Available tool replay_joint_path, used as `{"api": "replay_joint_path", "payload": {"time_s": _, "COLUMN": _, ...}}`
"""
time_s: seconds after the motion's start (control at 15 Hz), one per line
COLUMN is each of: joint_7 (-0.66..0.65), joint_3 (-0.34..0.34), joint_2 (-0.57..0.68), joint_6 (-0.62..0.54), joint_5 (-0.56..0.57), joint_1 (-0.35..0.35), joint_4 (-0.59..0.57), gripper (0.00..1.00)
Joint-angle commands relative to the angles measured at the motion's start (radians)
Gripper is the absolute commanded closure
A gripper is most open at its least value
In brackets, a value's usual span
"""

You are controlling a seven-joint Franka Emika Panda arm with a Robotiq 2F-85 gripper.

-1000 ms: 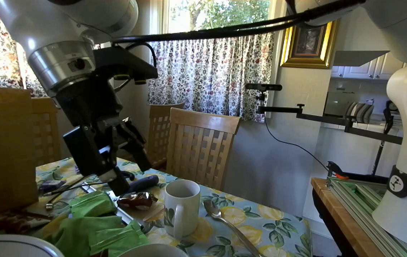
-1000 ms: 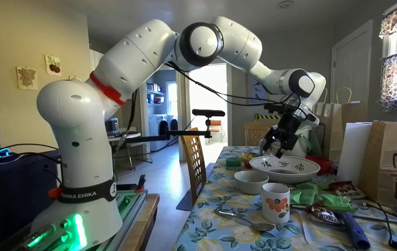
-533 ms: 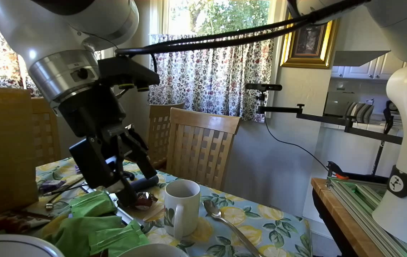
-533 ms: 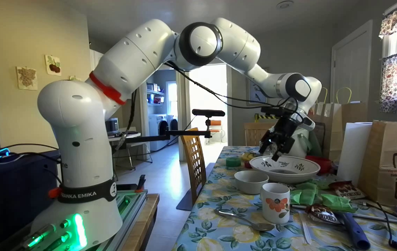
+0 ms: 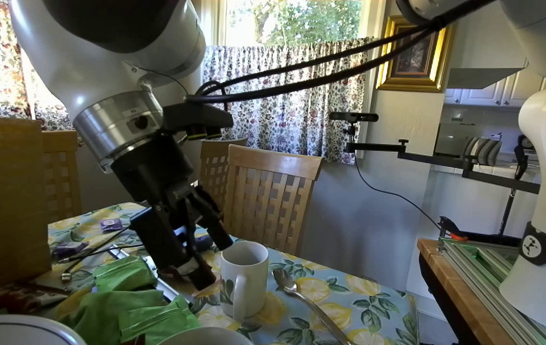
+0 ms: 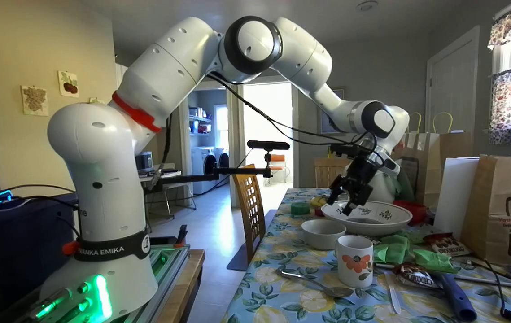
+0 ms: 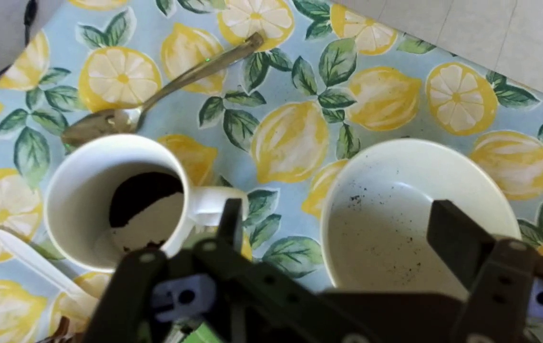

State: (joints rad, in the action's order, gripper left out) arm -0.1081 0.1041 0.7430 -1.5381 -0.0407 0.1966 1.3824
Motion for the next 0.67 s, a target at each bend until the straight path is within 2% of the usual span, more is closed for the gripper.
{"api": "replay_joint_path", "payload": {"time_s": 0.0, "joint_7": 0.054, "joint_3": -0.005, "joint_2": -0.05, "joint_6": -0.031, "joint_5": 0.014, "joint_1": -0.016, "joint_4": 0.087, "gripper": 0.0}}
{"api": "replay_joint_path", "payload": {"time_s": 0.6, "joint_7": 0.202, "joint_3": 0.005, "joint_2": -0.033, "joint_6": -0.087, "joint_5": 0.063, "joint_1": -0.024, "joint_4": 0.116, "gripper": 0.0}}
